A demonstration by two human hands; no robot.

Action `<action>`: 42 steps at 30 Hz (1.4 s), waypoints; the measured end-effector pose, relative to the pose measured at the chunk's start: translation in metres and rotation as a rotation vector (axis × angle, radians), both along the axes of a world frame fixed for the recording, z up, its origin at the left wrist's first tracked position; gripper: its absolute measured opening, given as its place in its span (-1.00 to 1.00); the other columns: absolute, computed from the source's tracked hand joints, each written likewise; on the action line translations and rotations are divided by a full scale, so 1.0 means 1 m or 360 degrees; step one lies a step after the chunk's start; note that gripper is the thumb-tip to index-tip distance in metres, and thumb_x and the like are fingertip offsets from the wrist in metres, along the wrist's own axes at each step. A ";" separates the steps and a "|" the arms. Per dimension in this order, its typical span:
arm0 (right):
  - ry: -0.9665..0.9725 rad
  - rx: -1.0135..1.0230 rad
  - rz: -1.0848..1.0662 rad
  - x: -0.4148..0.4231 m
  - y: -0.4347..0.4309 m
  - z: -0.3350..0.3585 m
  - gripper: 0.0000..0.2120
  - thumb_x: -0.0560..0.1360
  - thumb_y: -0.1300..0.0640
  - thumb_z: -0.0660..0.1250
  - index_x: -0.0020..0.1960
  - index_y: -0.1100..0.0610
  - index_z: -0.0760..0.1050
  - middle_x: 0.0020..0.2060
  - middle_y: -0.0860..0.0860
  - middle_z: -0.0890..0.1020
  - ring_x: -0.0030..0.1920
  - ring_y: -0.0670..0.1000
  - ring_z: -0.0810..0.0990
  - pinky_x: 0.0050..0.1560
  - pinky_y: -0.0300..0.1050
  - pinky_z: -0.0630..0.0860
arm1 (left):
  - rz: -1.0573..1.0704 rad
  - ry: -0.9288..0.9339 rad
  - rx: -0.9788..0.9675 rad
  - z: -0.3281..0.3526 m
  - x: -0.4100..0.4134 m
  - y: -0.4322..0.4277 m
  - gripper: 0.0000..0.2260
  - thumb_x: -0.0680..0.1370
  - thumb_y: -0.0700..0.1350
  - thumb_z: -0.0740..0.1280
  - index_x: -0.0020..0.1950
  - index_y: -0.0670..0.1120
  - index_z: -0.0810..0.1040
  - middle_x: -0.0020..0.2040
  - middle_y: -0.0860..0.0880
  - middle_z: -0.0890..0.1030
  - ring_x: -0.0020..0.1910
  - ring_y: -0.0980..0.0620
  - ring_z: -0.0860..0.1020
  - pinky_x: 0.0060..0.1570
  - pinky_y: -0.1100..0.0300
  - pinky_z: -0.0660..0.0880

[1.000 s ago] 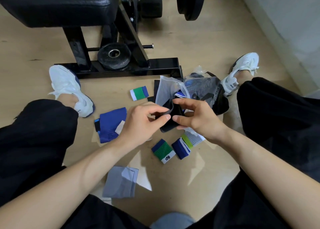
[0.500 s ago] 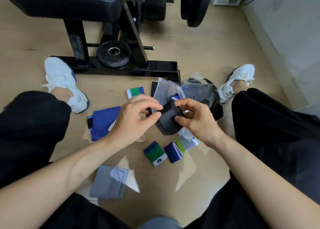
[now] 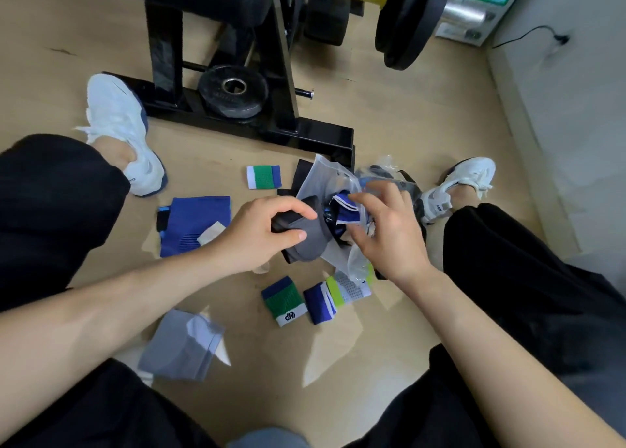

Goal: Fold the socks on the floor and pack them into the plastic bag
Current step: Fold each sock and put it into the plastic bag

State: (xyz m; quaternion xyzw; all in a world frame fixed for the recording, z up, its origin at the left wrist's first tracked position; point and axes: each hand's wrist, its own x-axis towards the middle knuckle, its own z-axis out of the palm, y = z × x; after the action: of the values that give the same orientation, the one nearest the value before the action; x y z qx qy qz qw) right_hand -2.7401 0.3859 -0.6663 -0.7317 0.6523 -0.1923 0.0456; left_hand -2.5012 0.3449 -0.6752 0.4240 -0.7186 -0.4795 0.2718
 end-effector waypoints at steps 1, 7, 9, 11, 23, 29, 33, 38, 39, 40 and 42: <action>0.0134 0.0076 0.0008 -0.006 -0.007 -0.001 -0.54 0.41 0.17 0.50 0.29 0.07 0.53 0.31 0.12 0.44 0.17 0.24 0.44 0.15 0.06 0.49 | 0.0009 -0.0021 0.0001 -0.005 0.000 -0.003 -0.73 0.52 -0.20 0.47 0.10 0.15 0.64 0.07 0.21 0.64 0.11 0.22 0.56 0.05 0.35 0.45; 0.0159 0.0440 0.0061 -0.024 -0.041 -0.007 -0.47 0.48 0.30 0.36 0.43 0.12 0.41 0.37 0.06 0.40 0.09 0.27 0.59 0.09 0.15 0.56 | 0.0002 -0.0103 -0.0013 -0.030 -0.011 -0.019 -0.67 0.52 -0.20 0.47 0.21 0.12 0.63 0.11 0.13 0.61 0.10 0.20 0.54 0.01 0.38 0.40; 0.0150 0.0446 0.0062 -0.028 -0.046 -0.011 -0.47 0.48 0.32 0.35 0.43 0.13 0.42 0.35 0.04 0.44 0.11 0.24 0.59 0.10 0.15 0.56 | -0.0027 -0.0127 -0.0037 -0.037 -0.021 -0.025 -0.66 0.52 -0.21 0.47 0.24 0.09 0.63 0.09 0.13 0.58 0.07 0.22 0.52 0.01 0.38 0.39; 0.0126 0.0461 0.0039 -0.031 -0.047 -0.016 -0.44 0.45 0.36 0.35 0.43 0.14 0.42 0.34 0.05 0.45 0.16 0.23 0.58 0.13 0.15 0.55 | -0.0051 -0.0157 -0.0095 -0.045 -0.035 -0.034 -0.65 0.51 -0.21 0.46 0.26 0.06 0.63 0.11 0.11 0.56 0.07 0.18 0.51 0.04 0.35 0.39; -0.0205 0.0359 -0.0095 -0.053 -0.037 -0.017 -0.29 0.39 0.43 0.31 0.52 0.18 0.32 0.32 0.05 0.47 0.14 0.11 0.57 0.18 0.00 0.54 | -0.0248 -0.0696 -0.0328 -0.122 -0.142 -0.069 -0.49 0.62 -0.11 0.34 0.57 0.01 0.34 0.60 -0.08 0.15 0.51 -0.14 0.27 0.43 -0.04 0.37; -0.0292 0.0358 -0.0139 -0.063 -0.032 -0.004 -0.27 0.38 0.45 0.30 0.53 0.16 0.31 0.41 -0.02 0.41 0.10 0.13 0.59 0.20 -0.06 0.54 | -0.0587 -0.1102 -0.0535 -0.144 -0.163 -0.071 -0.47 0.67 0.09 0.16 0.63 0.13 0.10 0.66 -0.03 -0.05 0.54 -0.16 0.17 0.34 -0.07 0.41; -0.0264 0.0401 -0.0105 -0.066 -0.029 -0.004 -0.27 0.37 0.47 0.29 0.52 0.16 0.32 0.38 -0.01 0.44 0.07 0.15 0.59 0.06 -0.25 0.46 | -0.0752 -0.1117 -0.0508 -0.147 -0.159 -0.069 -0.52 0.69 0.11 0.07 0.61 0.24 0.07 0.65 0.01 0.09 0.56 -0.13 0.15 0.42 -0.08 0.33; -0.0244 0.0459 -0.0068 -0.063 -0.023 -0.002 -0.28 0.39 0.46 0.29 0.52 0.15 0.33 0.31 0.00 0.48 -0.13 -0.11 0.44 -0.01 -0.25 0.44 | -0.0656 -0.1031 -0.0394 -0.146 -0.152 -0.076 -0.57 0.69 0.02 0.13 0.56 0.23 0.26 0.39 0.03 0.48 0.30 -0.11 0.43 0.07 -0.04 0.50; -0.0247 0.0469 -0.0070 -0.063 -0.022 -0.002 -0.28 0.39 0.46 0.29 0.52 0.14 0.33 0.30 -0.01 0.48 -0.13 -0.13 0.43 -0.01 -0.24 0.45 | -0.0581 -0.0943 -0.0375 -0.145 -0.153 -0.076 -0.59 0.68 -0.03 0.16 0.53 0.20 0.34 0.36 0.00 0.51 0.28 -0.13 0.47 0.09 -0.06 0.51; -0.0244 0.0471 -0.0069 -0.064 -0.021 -0.002 -0.27 0.38 0.46 0.30 0.52 0.14 0.32 0.30 -0.01 0.48 -0.13 -0.14 0.43 -0.01 -0.25 0.45 | -0.0505 -0.0839 -0.0368 -0.145 -0.153 -0.076 -0.61 0.67 -0.09 0.20 0.50 0.15 0.42 0.37 -0.04 0.51 0.28 -0.14 0.49 0.14 -0.07 0.50; -0.0248 0.0453 -0.0066 -0.065 -0.020 -0.001 -0.27 0.37 0.46 0.30 0.52 0.15 0.33 0.30 0.00 0.48 -0.11 -0.18 0.41 0.02 -0.34 0.39 | -0.0353 -0.0579 -0.0372 -0.146 -0.152 -0.073 -0.64 0.64 -0.20 0.25 0.41 0.07 0.53 0.37 -0.08 0.52 0.28 -0.13 0.52 0.23 -0.05 0.47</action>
State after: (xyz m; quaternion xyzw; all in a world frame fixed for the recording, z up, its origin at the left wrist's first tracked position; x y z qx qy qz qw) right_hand -2.8047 0.3656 -0.6677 -0.6871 0.6824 -0.1549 0.1953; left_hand -2.6531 0.2719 -0.8212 0.3876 -0.8485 -0.3358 0.1307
